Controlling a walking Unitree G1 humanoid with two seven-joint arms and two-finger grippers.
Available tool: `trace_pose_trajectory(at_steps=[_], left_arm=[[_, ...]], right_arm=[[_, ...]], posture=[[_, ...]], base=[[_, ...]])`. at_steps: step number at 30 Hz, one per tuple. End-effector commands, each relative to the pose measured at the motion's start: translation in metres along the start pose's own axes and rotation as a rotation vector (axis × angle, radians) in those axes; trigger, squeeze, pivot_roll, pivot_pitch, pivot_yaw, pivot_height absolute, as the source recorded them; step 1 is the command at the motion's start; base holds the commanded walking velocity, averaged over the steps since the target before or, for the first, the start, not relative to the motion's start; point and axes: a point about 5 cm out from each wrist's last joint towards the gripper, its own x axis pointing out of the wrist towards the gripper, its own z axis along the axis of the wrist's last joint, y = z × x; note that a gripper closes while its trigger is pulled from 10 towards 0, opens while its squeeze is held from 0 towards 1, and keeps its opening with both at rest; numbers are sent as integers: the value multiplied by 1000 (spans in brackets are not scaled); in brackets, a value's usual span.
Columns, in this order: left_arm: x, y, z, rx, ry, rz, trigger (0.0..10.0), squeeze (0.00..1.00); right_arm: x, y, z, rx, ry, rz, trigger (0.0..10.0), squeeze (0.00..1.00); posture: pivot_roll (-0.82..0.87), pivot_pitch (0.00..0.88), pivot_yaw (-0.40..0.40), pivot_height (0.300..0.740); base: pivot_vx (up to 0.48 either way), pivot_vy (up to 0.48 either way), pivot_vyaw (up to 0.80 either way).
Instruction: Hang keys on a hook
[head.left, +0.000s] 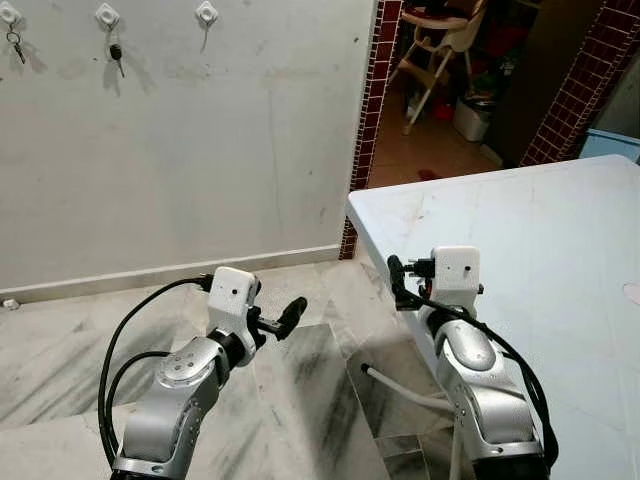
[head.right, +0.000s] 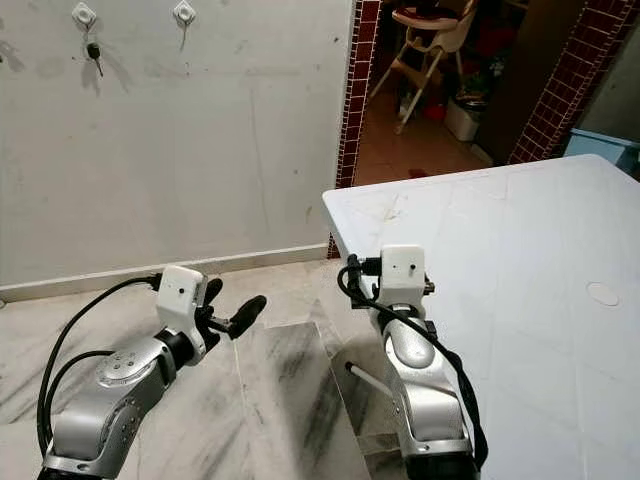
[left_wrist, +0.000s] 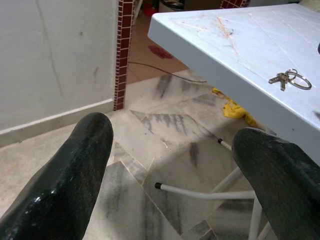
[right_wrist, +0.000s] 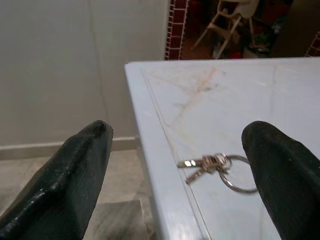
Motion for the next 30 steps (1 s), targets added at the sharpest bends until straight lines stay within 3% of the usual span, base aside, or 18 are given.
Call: trace_pose_trajectory(at_steps=[1, 15, 30], left_arm=[[2, -5, 6, 14, -12, -23, 10000, 0], [12, -2, 20, -4, -32, -1, 10000, 0], [17, -4, 27, -31, -39, -7, 10000, 0]], right_arm=[[-2, -11, 0, 3, -13, -41, 10000, 0], [-5, -19, -1, -2, -21, -66, 10000, 0], [-9, -20, -1, 0, -22, -68, 10000, 0]], posture=[[117, 0, -39, 740], [103, 0, -37, 740], [93, 0, -32, 740]], base=[[0, 0, -800], [0, 0, -800], [0, 429, -460]])
